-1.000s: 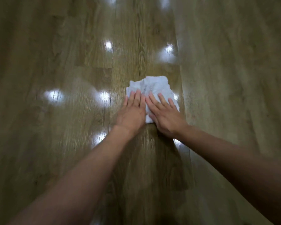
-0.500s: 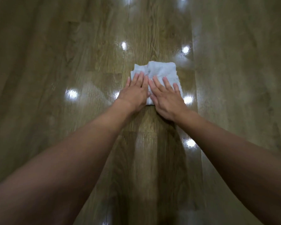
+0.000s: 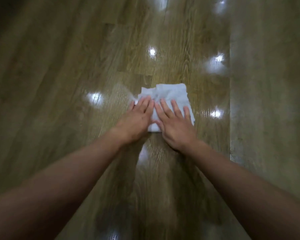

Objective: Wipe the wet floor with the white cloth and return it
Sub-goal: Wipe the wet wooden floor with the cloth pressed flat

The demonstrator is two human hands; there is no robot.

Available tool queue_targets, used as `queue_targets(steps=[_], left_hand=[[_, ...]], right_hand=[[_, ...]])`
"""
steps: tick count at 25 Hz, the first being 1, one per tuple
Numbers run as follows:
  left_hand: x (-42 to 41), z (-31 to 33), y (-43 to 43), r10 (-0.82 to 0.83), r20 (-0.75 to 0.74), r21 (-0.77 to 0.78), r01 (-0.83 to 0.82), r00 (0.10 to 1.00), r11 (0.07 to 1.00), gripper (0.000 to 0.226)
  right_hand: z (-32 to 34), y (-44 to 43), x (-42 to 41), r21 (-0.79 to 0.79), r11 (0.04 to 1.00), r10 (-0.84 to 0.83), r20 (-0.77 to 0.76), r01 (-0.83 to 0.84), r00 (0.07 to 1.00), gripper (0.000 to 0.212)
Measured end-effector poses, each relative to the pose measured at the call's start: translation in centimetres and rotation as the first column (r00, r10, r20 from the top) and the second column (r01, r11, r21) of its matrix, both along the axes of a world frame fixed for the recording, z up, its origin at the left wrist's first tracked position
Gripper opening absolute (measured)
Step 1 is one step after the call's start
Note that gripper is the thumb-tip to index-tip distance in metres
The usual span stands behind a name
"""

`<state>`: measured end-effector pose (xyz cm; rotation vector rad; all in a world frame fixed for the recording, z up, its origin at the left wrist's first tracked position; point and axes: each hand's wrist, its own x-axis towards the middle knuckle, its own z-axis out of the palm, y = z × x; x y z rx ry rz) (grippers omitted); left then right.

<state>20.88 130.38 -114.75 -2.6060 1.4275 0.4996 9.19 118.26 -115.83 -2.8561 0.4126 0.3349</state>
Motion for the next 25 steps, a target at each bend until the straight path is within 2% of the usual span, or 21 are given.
queue_targets(steps=[3,7,10,12,15,17,19,22,25], left_hand=[[3.3,0.7,-2.4,0.029,-0.05,0.128,-0.023,0.998,0.992,0.066],[-2.1,0.3,-0.2,-0.029,0.029,0.049,0.028,0.999,0.998,0.059],[-5.0,0.3,2.3,-0.155,0.062,0.106,0.148,0.986,0.983,0.061],[-3.0,1.2,2.4,-0.182,0.039,0.127,0.176,0.983,0.976,0.066],[2.7,3.0,0.1,-0.098,-0.081,0.138,0.109,0.992,0.985,0.067],[4.9,3.8,-1.1,-0.071,-0.083,0.17,0.084,0.994,0.982,0.066],[4.9,3.2,-0.9,-0.115,-0.036,0.173,0.12,0.993,0.978,0.063],[1.9,1.4,2.2,-0.182,-0.006,0.106,0.182,0.983,0.978,0.062],[-1.1,-0.3,5.7,-0.201,-0.054,-0.067,0.197,0.978,0.978,0.068]], right_hand=[[0.3,-1.7,3.7,0.058,0.998,-0.004,-0.022,0.005,1.0,0.055],[0.0,0.7,-3.1,0.019,1.0,0.001,0.051,-0.002,0.999,0.053],[-0.1,2.8,-7.0,-0.01,0.999,0.033,0.042,-0.033,0.999,0.054],[-0.1,1.8,-5.0,-0.017,0.999,0.047,0.039,-0.046,0.998,0.054],[-0.6,-0.4,1.6,-0.004,0.999,0.038,0.02,-0.038,0.999,0.054],[-0.6,-0.9,4.7,0.033,0.999,-0.008,-0.015,0.008,1.0,0.054],[-0.6,0.1,4.4,0.011,0.999,-0.048,0.005,0.048,0.999,0.054],[-0.8,4.1,-0.3,0.009,0.995,-0.096,0.088,0.096,0.991,0.052],[0.2,7.6,-3.8,0.079,0.987,-0.148,0.103,0.141,0.984,0.047]])
